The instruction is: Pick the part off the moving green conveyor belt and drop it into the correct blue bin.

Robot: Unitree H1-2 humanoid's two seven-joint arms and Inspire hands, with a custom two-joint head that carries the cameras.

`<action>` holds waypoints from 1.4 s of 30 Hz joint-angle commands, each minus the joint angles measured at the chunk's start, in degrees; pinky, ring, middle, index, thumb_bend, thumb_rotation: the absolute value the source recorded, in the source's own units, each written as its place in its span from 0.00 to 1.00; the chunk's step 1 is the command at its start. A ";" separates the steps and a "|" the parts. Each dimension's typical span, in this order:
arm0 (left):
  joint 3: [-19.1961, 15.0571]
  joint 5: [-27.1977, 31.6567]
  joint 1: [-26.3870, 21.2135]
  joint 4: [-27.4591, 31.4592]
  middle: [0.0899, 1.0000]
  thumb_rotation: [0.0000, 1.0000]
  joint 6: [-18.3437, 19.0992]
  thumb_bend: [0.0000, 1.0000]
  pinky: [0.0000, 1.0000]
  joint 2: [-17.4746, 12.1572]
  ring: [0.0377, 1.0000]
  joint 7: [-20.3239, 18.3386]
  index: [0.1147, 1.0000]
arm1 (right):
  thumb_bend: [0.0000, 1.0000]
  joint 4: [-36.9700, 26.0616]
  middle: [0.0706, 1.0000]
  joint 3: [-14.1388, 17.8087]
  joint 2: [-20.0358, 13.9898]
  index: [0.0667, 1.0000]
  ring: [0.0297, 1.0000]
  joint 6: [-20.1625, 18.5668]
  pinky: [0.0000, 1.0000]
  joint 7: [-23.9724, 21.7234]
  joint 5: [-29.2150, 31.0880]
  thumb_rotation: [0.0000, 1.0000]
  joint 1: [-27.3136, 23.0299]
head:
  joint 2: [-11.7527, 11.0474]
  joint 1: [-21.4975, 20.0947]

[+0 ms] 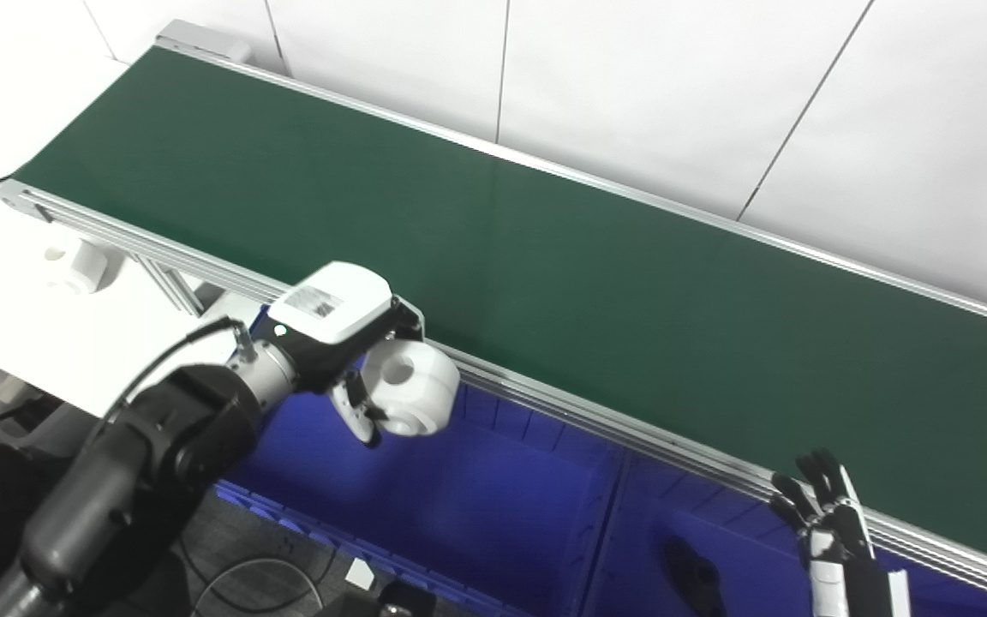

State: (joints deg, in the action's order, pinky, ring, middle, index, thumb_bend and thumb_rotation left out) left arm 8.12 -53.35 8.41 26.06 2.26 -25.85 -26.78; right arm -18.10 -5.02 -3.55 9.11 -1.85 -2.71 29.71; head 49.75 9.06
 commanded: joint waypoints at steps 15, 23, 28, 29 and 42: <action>1.65 -11.94 -0.61 6.57 0.84 0.47 2.23 0.91 0.80 -0.40 0.83 -14.21 0.77 | 0.68 -1.45 0.90 -1.16 2.36 0.92 0.84 0.75 0.80 0.44 -1.64 0.90 0.43 | -0.36 -2.84; -3.80 4.80 3.18 9.44 0.85 0.42 1.39 0.89 0.75 4.92 0.82 -6.43 0.77 | 0.68 -1.64 0.89 -1.96 3.89 0.91 0.84 0.92 0.78 0.64 -1.84 0.87 1.28 | -0.59 -9.45; -7.10 21.49 6.04 12.69 0.87 0.49 5.74 0.81 0.68 14.44 0.82 -0.97 0.83 | 0.71 -0.97 0.88 -3.14 5.70 0.90 0.82 0.79 0.77 1.96 -5.36 0.88 1.44 | -0.61 -16.12; -7.47 24.90 6.55 13.22 0.89 0.52 6.92 0.79 0.72 16.44 0.86 -0.17 0.85 | 0.72 -0.69 0.88 -3.45 6.11 0.89 0.82 0.81 0.77 2.27 -5.98 0.87 1.36 | -0.65 -17.43; -7.82 47.89 12.50 4.59 1.00 0.72 9.58 0.60 1.00 25.44 1.00 7.29 1.00 | 0.71 2.22 0.90 -8.72 12.49 0.91 0.85 0.76 0.82 5.91 -11.54 0.85 0.69 | -1.34 -32.30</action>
State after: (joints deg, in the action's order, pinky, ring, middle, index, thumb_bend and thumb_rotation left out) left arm 0.84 -7.52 21.46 30.51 14.78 0.45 -20.87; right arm -15.41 -13.01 7.54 9.12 3.02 -13.50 30.37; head 48.34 -23.27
